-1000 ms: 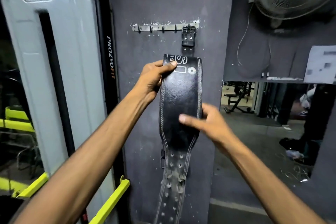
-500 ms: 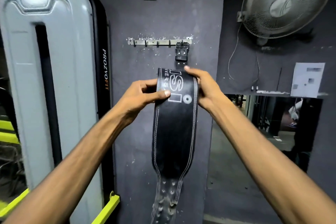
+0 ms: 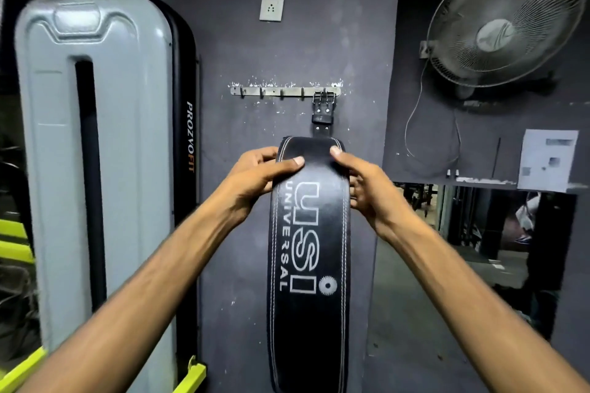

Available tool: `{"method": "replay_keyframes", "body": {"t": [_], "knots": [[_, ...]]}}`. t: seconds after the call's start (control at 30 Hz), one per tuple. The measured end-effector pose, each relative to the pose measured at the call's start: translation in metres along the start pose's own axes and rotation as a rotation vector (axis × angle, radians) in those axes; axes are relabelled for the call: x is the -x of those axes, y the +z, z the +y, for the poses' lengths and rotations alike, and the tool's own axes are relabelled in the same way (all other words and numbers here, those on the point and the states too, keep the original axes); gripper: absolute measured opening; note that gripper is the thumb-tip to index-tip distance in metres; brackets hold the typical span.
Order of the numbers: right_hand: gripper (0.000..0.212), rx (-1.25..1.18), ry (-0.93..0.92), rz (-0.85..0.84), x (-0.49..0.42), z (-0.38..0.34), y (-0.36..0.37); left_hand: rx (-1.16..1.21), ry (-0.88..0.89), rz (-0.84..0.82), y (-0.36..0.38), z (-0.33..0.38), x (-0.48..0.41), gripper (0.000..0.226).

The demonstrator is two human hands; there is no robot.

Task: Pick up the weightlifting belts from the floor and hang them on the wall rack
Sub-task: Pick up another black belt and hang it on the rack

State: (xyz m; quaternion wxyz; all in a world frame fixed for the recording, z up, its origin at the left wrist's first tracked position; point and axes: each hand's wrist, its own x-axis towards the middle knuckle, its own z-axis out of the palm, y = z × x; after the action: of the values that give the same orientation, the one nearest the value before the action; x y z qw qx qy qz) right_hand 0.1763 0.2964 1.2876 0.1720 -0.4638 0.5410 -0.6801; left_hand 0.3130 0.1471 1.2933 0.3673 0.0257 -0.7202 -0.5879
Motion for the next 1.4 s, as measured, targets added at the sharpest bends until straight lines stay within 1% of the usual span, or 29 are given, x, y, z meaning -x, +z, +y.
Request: {"method": "replay_keyframes", "body": {"t": [0.07,0.13,0.23,0.3,0.33,0.37,0.43,0.47,0.5,0.6,0.67,0.73,0.8,0.83,0.9,0.93,1.0,1.07,1.13,1.2,1.27,1.3,1.4], "knots": [[0.049,-0.117,0.065,0.014,-0.016,-0.007,-0.004,-0.061,0.044,-0.04,0.004,-0.001,0.01,0.036],[0.053,-0.236,0.098,0.063,-0.028,-0.011,-0.005,-0.13,0.084,-0.078,0.007,-0.004,0.018,0.031],[0.043,-0.273,0.096,0.075,-0.032,-0.009,-0.003,-0.2,0.073,-0.068,0.009,0.0,0.019,0.018],[0.035,-0.239,0.044,0.072,-0.024,-0.006,0.002,-0.158,-0.005,-0.013,0.01,0.006,0.007,0.015],[0.029,-0.201,0.009,0.061,-0.021,-0.003,0.003,-0.119,-0.052,0.005,0.01,0.012,0.001,0.017],[0.024,-0.169,-0.019,0.043,-0.017,0.0,0.004,-0.062,-0.094,-0.001,0.011,0.015,-0.007,0.025],[0.024,-0.142,-0.05,0.002,-0.007,0.003,0.005,0.057,-0.153,-0.019,0.015,0.019,-0.017,0.052],[0.026,-0.136,-0.061,-0.015,-0.003,0.004,0.003,0.099,-0.162,-0.015,0.017,0.019,-0.02,0.056],[0.025,-0.14,-0.075,-0.036,-0.001,0.005,0.0,0.125,-0.159,0.001,0.02,0.02,-0.021,0.052],[0.015,-0.241,-0.025,-0.084,-0.004,0.002,-0.012,0.123,-0.072,0.055,0.028,0.015,-0.023,0.024],[0.022,-0.267,0.071,-0.034,-0.015,-0.002,-0.02,0.102,-0.013,0.075,0.033,0.009,-0.021,0.015],[0.027,-0.229,0.149,0.01,-0.027,-0.007,-0.025,0.055,0.022,0.07,0.037,0.002,-0.014,0.017],[0.028,-0.25,0.163,0.034,-0.035,-0.008,-0.026,0.013,0.038,0.056,0.039,-0.005,-0.007,0.019],[0.024,-0.267,0.155,0.048,-0.036,-0.008,-0.024,0.013,0.033,0.05,0.039,-0.009,-0.006,0.018],[0.013,-0.257,0.11,0.068,-0.036,-0.002,-0.021,0.029,-0.016,0.054,0.038,-0.014,-0.008,0.013],[0.011,-0.231,0.08,0.062,-0.035,0.003,-0.02,0.027,-0.059,0.054,0.039,-0.014,-0.011,0.011],[0.013,-0.168,0.007,0.026,-0.031,0.014,-0.02,0.018,-0.151,0.056,0.042,-0.013,-0.021,0.015],[0.022,-0.128,-0.054,-0.015,-0.025,0.023,-0.022,0.02,-0.178,0.095,0.048,-0.011,-0.031,0.016],[0.029,-0.125,-0.068,-0.038,-0.019,0.03,-0.025,0.017,-0.155,0.147,0.053,-0.012,-0.041,0.014],[0.026,-0.118,-0.041,-0.043,-0.02,0.034,-0.029,0.016,-0.111,0.178,0.055,-0.018,-0.048,0.011],[0.02,-0.074,-0.014,0.002,-0.03,0.035,-0.035,-0.042,-0.049,0.194,0.055,-0.027,-0.051,0.007],[0.021,-0.054,0.006,0.034,-0.039,0.035,-0.038,-0.074,-0.016,0.205,0.055,-0.033,-0.053,0.007],[0.028,-0.077,0.099,0.084,-0.075,0.038,-0.044,-0.113,0.037,0.18,0.045,-0.055,-0.057,0.017]]}}
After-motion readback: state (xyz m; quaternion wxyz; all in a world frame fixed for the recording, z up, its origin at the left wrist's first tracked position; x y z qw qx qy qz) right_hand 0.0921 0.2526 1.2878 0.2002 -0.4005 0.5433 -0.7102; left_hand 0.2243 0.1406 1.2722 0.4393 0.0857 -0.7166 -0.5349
